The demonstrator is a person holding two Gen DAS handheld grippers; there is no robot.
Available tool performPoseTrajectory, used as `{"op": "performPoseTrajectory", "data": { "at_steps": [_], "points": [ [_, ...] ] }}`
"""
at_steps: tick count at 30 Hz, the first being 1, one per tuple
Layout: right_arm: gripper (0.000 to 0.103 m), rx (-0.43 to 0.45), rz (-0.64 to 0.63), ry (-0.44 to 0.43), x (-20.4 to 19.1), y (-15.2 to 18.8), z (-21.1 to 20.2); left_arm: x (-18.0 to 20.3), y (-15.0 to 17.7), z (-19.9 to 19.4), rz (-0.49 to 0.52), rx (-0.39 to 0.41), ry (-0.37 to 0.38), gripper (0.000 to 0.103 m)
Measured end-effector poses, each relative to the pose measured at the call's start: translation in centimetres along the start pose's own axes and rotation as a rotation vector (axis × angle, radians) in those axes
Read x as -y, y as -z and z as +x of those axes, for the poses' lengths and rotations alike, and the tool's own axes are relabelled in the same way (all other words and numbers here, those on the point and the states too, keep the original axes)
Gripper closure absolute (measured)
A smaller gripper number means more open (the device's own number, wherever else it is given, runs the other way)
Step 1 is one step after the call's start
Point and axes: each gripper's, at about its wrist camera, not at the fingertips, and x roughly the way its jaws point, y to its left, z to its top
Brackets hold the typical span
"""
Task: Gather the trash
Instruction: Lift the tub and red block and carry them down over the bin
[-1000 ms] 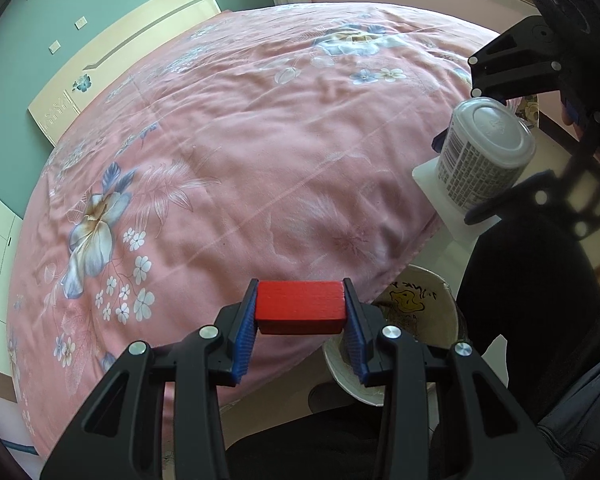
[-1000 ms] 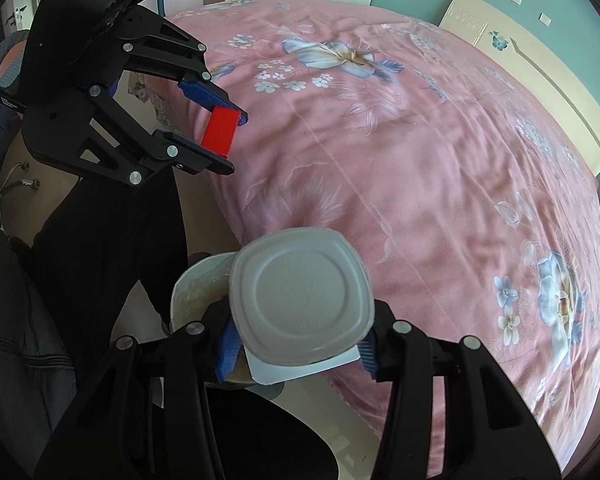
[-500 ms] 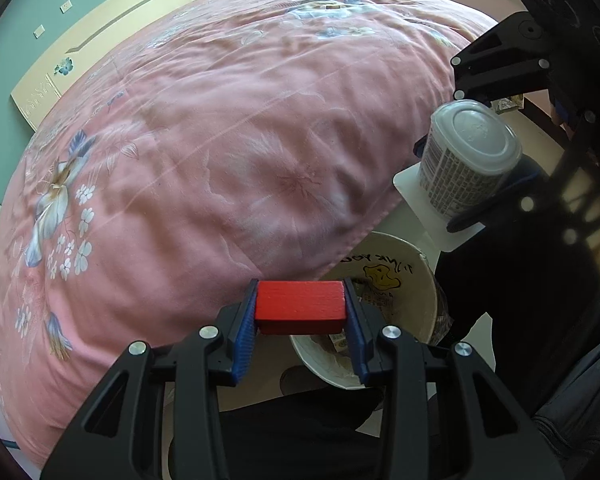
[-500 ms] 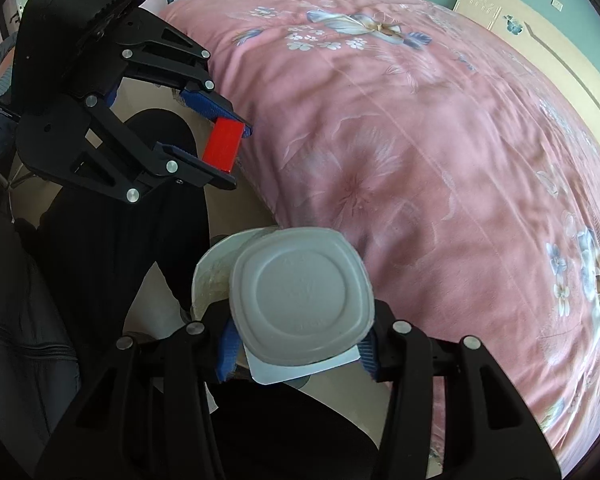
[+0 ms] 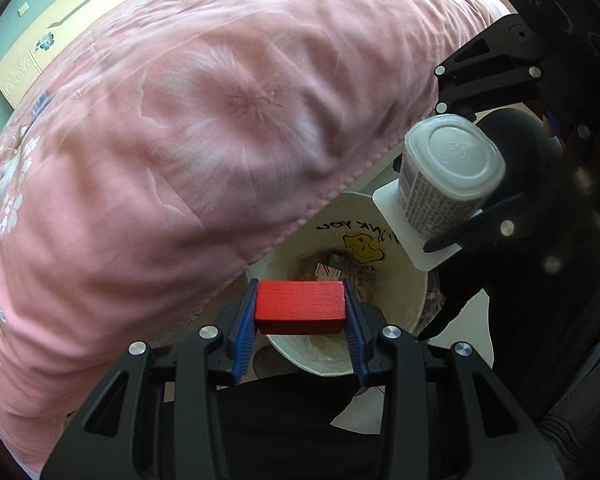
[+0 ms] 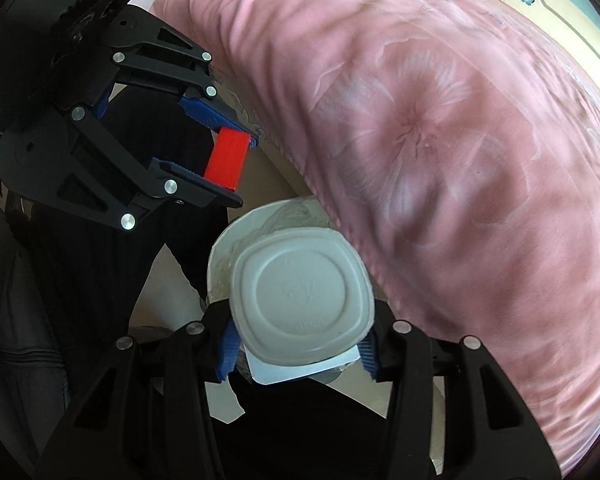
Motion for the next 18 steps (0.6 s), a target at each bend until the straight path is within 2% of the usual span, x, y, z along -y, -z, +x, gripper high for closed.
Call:
{"op": "performPoseTrajectory", "data": {
  "at_steps": [8,18],
  "points": [
    [0.054,-0.036,0.026,-0.042,0.5,0.9,3.1,-0.1,0.9,3.3,-0.016,-0.062,0.031,0.061],
    [0.054,-0.074,0.045,-0.083,2.1,1.3,5.1,-0.1,1.2,6.8,-0.023,-0.123,0.081,0.062]
  ]
}}
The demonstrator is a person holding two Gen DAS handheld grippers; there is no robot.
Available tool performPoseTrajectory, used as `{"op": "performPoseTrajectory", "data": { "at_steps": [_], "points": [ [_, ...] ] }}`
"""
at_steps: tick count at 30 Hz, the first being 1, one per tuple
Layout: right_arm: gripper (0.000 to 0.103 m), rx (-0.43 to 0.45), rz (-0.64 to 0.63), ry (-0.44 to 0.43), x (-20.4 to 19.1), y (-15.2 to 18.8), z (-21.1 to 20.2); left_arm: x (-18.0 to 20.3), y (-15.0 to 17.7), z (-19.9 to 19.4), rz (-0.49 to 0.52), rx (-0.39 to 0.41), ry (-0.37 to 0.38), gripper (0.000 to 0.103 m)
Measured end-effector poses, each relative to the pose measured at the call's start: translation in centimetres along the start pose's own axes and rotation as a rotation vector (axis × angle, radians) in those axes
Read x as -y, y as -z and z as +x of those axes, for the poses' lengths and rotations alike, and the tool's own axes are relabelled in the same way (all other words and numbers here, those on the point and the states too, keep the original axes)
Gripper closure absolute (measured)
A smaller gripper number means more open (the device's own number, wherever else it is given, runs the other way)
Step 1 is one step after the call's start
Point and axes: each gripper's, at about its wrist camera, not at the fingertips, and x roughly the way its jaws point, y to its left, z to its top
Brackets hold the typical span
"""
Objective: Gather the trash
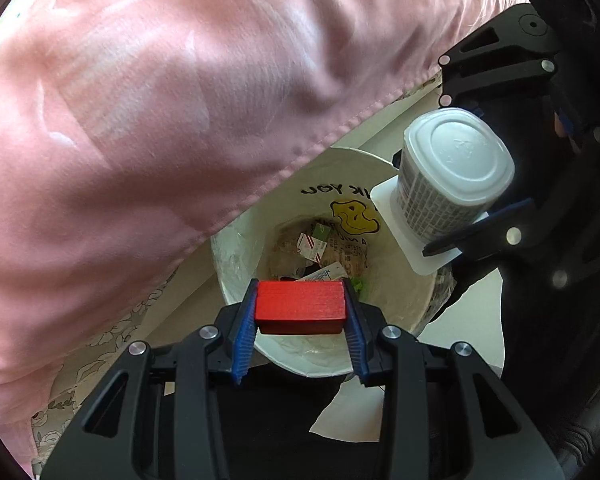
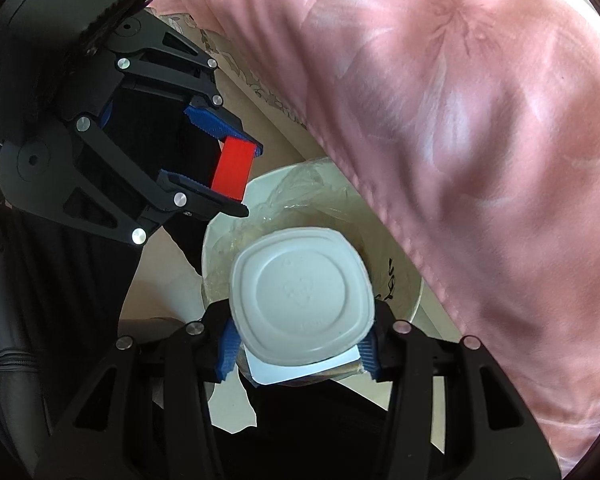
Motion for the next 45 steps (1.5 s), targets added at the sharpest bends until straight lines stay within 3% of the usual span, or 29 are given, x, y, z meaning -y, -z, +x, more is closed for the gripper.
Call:
{"op": "performPoseTrajectory", "data": {
  "at_steps": [26,27,29,30,33,37,45],
  "points": [
    [0.052,-0.083,0.051,-0.008,1.4,-1.2,3.0,-1.6,-0.7,4.3,-0.044,-0.072,0.043,0.061],
    [0.049,-0.085,0.056,-0.005,1.4,-1.2,3.0,-1.6,-0.8,4.4,-0.043,-0.073,0.043,0.056],
    [0.024,-0.084,0.062,0.005,1.4,-1.3,3.2,-1.7,-0.9,4.5,-0.042,-0.074,0.05,0.04],
    [0.021,-0.077,0.068,0.006,1.4,-1.4,3.1,-1.6,-0.9,4.5,-0.038,-0.07,0.049,0.029],
    [0.013,-0.061,0.086,0.011,1.6,-1.4,2.8,-1.4,-1.1,4.5,-0.035,-0.069,0.047,0.011],
    [0.008,-0.063,0.093,0.012,1.5,-1.4,2.8,-1.3,-1.2,4.7,-0.032,-0.085,0.055,0.007],
    [0.007,-0.063,0.093,0.018,1.4,-1.3,2.9,-1.2,-0.7,5.0,-0.035,-0.08,0.046,0.007]
  ]
}}
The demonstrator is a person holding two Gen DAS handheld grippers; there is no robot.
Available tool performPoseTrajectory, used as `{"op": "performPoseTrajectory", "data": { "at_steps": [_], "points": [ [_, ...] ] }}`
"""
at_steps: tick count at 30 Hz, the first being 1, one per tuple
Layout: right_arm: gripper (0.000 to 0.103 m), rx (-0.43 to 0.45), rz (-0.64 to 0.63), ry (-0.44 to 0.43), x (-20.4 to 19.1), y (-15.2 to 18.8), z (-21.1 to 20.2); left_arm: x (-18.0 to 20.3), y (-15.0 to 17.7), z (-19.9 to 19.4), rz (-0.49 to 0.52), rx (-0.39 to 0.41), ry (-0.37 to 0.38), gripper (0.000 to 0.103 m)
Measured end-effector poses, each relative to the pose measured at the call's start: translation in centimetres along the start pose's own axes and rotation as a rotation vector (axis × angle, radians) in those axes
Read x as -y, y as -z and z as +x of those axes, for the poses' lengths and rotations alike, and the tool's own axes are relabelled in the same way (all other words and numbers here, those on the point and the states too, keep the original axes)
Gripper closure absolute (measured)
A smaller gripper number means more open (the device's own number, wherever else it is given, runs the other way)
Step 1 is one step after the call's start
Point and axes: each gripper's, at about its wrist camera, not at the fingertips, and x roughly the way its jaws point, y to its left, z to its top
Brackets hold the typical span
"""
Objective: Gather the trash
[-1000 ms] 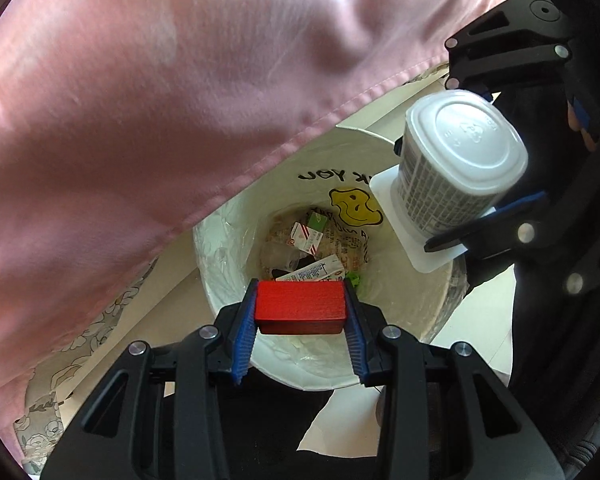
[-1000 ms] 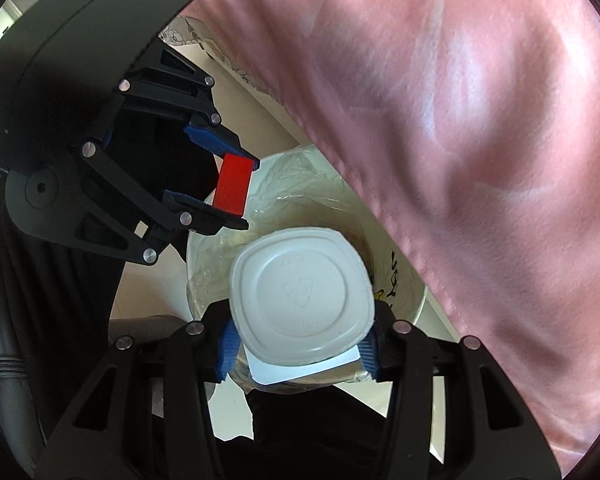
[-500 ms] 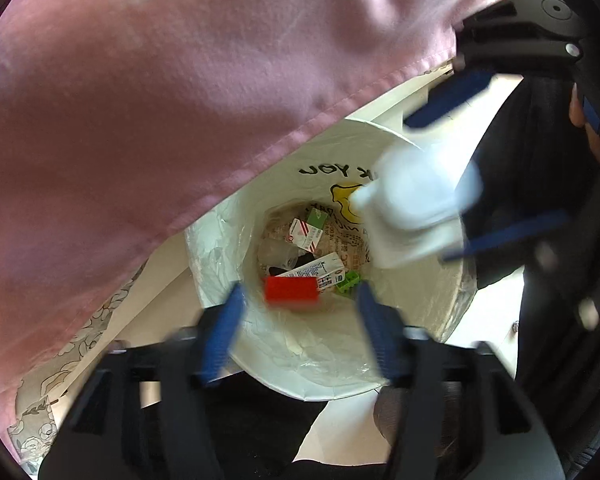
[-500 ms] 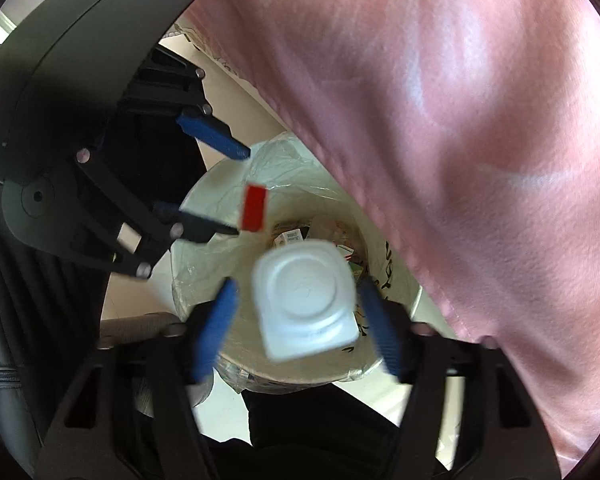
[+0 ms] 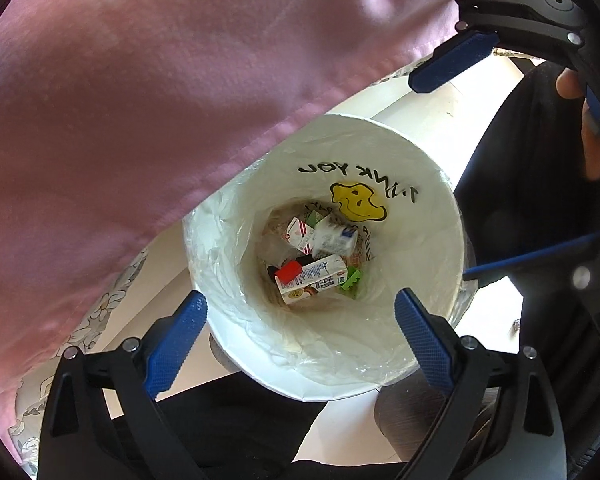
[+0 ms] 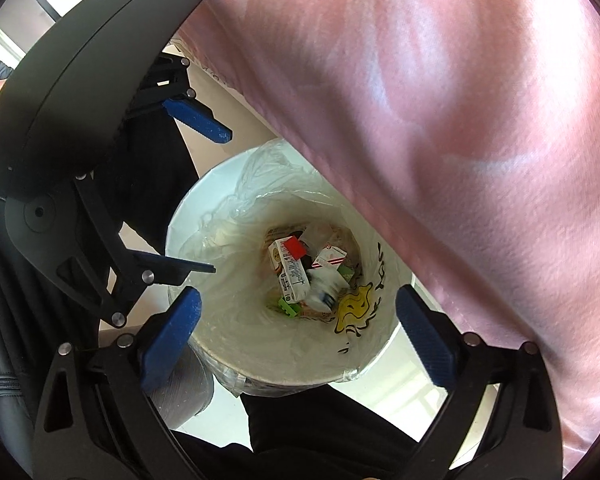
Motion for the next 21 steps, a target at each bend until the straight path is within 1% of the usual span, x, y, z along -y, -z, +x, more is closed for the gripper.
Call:
{"op": "performPoseTrajectory", "data": {
  "at_steps": [8,12,14,16,21],
  "points": [
    [0.007,0.011,-0.001,0.012,0.4,0.6,0.0,0.0,0.0,-0.4,-0.003,0.009,-0.016,0.007],
    [0.007,0.036,0.001,0.023,0.4,0.9,-0.8,0.2,0.1,-1.1,-0.003,0.023,-0.029,0.007],
    [0.007,0.045,0.002,0.043,0.2,1.0,-1.3,0.2,0.1,-1.6,-0.006,0.033,-0.035,0.007],
    [0.007,0.064,0.006,0.05,0.1,1.3,-2.0,0.2,0.1,-2.1,-0.012,0.041,-0.042,0.007],
    [0.007,0.127,0.038,0.101,-0.1,1.9,-4.5,0.1,-0.1,-3.8,-0.025,0.076,-0.074,0.007]
  ]
}}
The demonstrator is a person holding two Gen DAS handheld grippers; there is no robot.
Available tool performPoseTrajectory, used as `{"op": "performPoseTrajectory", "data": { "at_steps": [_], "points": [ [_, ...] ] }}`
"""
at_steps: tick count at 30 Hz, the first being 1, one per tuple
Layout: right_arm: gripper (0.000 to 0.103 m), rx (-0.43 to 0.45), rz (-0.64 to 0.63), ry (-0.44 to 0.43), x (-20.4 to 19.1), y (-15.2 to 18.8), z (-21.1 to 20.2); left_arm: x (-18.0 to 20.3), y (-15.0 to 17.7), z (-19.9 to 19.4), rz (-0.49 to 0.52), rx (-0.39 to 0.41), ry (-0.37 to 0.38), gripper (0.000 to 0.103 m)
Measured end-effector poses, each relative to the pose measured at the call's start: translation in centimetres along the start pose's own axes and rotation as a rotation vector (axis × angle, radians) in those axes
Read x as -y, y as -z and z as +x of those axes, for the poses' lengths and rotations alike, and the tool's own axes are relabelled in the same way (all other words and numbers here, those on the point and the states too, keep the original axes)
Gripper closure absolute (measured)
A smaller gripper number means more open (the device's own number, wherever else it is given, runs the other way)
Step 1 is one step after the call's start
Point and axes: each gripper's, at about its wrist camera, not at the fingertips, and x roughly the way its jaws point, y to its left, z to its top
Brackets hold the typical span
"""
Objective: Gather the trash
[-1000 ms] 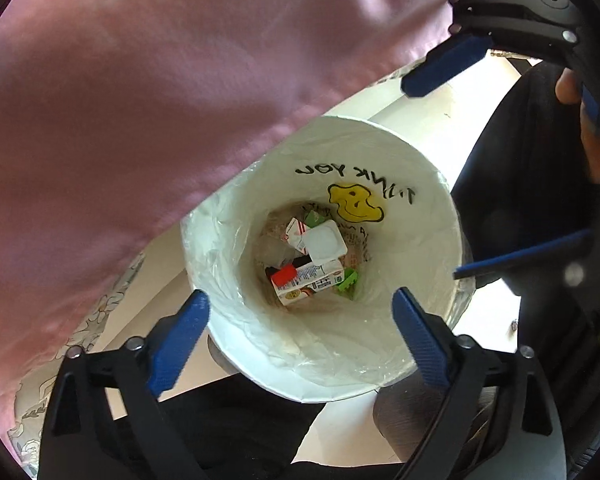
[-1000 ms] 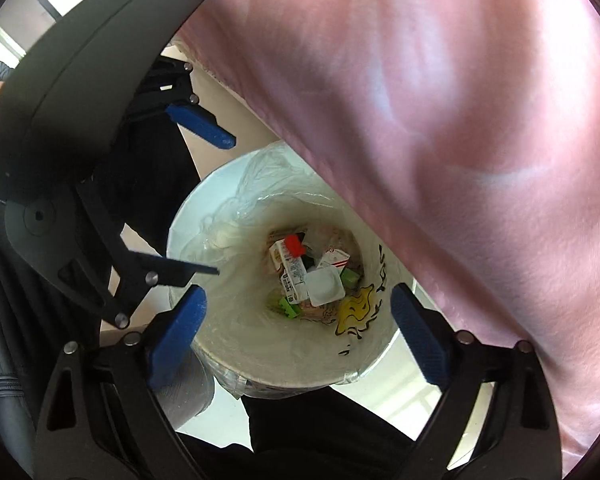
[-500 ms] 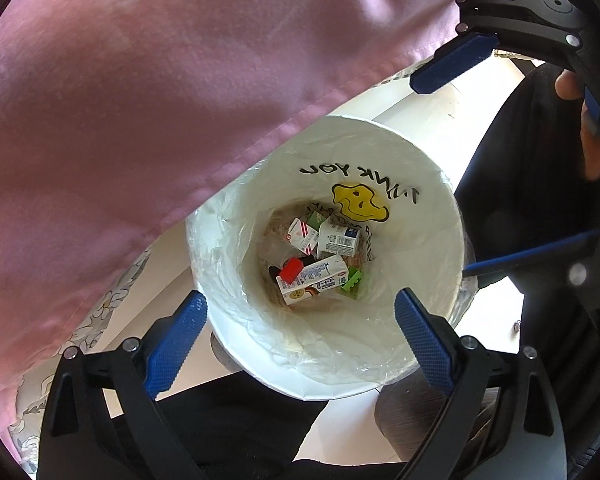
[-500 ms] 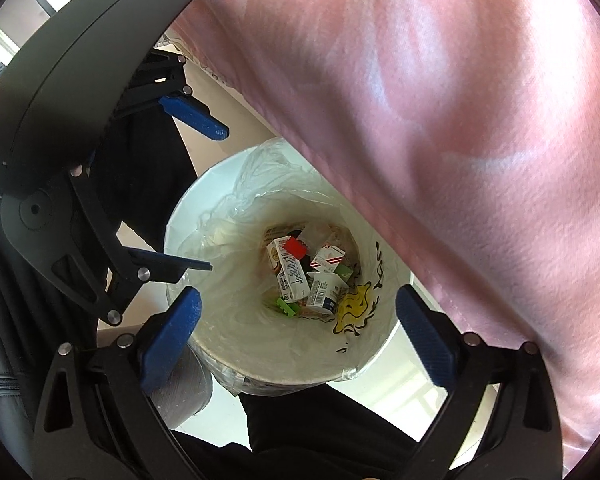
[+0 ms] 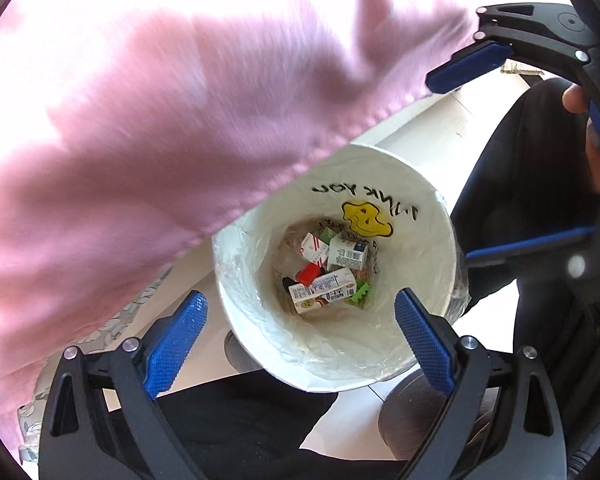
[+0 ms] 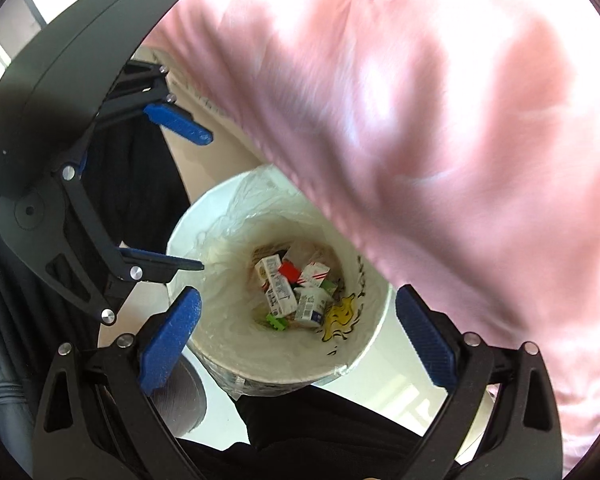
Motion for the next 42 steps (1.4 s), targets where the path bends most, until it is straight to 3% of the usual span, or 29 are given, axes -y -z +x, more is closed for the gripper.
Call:
{"op": "performPoseTrajectory", "data": {
  "at_steps": [5,11,16,18,21,26,35,39,42],
  "points": [
    [0.007,0.047,0.018,0.041,-0.5,0.3,-2.8,0.0,0.0,-2.0,-0.018,0.037,-0.041,0.007],
    [0.007,0.102,0.035,0.151,-1.7,0.1,-6.3,-0.1,0.2,-5.6,-0.065,0.1,-0.106,0.007],
    [0.007,0.177,0.186,0.28,-2.0,-0.2,-10.6,-0.5,0.6,-9.7,-0.156,0.176,-0.17,0.007],
    [0.007,0.152,0.272,0.342,-1.8,0.1,-11.8,-0.8,0.9,-11.4,-0.205,0.212,-0.188,0.007],
    [0.007,0.13,0.43,0.326,-1.2,1.1,-13.9,-1.2,1.6,-14.1,-0.278,0.255,-0.219,0.007],
    [0.007,0.185,0.56,0.407,-2.1,2.5,-17.6,-1.0,2.9,-18.5,-0.375,0.314,-0.304,0.006],
    [0.007,0.336,0.703,0.373,-6.2,4.4,-23.6,1.1,5.4,-24.0,-0.553,0.403,-0.414,0.005],
    [0.007,0.395,0.753,0.356,-8.2,5.0,-25.3,2.7,7.0,-25.1,-0.605,0.44,-0.382,0.005],
    [0.007,0.388,0.797,0.37,-9.4,5.9,-25.3,4.2,7.8,-25.3,-0.603,0.435,-0.366,0.005]
  ]
}}
